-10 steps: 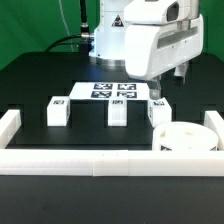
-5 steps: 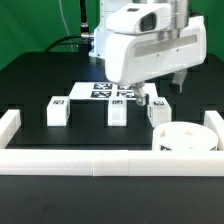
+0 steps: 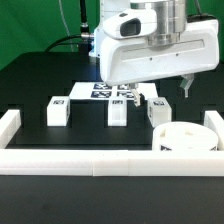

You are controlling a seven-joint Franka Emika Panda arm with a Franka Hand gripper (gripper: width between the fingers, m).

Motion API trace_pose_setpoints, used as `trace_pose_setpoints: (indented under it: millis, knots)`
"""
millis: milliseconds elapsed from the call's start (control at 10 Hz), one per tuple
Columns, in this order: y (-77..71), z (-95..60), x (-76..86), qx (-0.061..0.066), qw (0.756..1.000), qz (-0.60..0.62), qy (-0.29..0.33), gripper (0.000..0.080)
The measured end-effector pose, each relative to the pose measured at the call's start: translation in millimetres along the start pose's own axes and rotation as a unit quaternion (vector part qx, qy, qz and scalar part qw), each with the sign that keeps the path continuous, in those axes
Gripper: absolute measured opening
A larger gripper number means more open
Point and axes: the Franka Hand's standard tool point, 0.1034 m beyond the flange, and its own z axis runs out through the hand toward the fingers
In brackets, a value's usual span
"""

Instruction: Assemble stool

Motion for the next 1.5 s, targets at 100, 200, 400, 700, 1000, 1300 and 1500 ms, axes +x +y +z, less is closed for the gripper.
trace_pose_setpoints:
  millis: [100,200,400,700,1000,1300,1500]
  knots:
    - [-0.9,0.1,0.1,0.003,0.999,0.034,0.000,0.0649]
    - [-1.9,0.8,0.2,0.003,0.998,0.058,0.001,0.0649]
    - [-12.7,13.1,-2.2,-0.002,0.987,0.161,0.008,0.0649]
    - [-13.0,13.5,-2.5,-0.001,0.988,0.154,-0.003,0.0649]
    - [-11.8,16.9,-8.1,0.006,0.984,0.152,-0.094,0.0649]
    - [-12.2,17.5,-17.1,0.019,0.968,0.149,-0.204,0.0649]
    - [-12.4,20.4,-16.9,0.026,0.955,0.147,-0.257,0.0649]
